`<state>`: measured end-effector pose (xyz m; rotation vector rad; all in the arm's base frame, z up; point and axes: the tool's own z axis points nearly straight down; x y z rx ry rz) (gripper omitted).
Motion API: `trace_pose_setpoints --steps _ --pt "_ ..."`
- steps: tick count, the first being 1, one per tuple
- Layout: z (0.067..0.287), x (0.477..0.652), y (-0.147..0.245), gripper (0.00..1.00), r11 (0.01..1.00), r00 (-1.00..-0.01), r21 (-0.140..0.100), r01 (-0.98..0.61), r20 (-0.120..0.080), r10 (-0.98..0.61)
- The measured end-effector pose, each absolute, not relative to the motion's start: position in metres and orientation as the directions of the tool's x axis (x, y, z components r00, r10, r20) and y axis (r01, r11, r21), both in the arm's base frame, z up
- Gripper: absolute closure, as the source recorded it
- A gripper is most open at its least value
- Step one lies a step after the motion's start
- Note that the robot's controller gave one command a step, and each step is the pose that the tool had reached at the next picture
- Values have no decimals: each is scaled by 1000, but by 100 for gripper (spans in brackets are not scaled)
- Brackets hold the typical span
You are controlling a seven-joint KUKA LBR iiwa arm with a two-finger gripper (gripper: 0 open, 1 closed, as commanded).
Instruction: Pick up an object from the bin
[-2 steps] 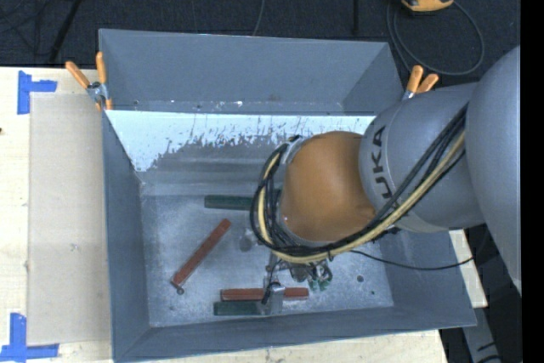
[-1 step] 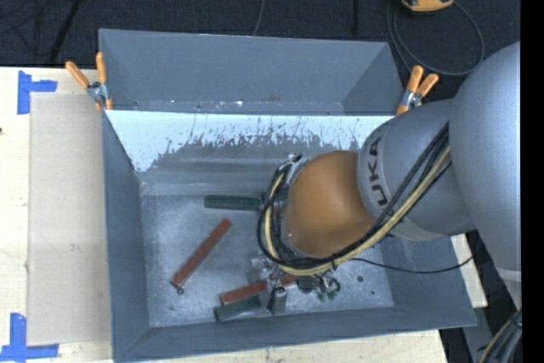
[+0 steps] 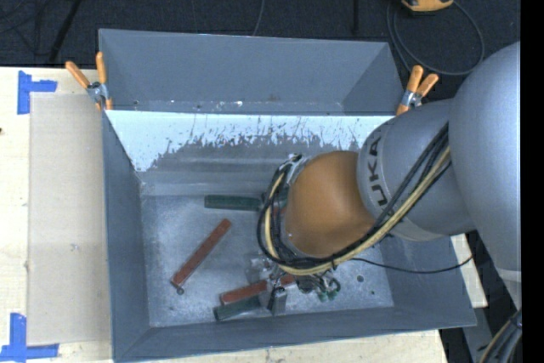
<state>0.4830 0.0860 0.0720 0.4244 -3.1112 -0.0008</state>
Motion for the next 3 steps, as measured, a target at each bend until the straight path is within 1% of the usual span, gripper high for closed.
trace_pose_setpoints --steps 1,2,3 --pt "95 488 86 100 898 -898 2 -439 5 -439" --pt "106 490 86 100 864 -864 1 -503 3 -503" --pt "68 500 99 0 877 -877 1 -480 3 -480"
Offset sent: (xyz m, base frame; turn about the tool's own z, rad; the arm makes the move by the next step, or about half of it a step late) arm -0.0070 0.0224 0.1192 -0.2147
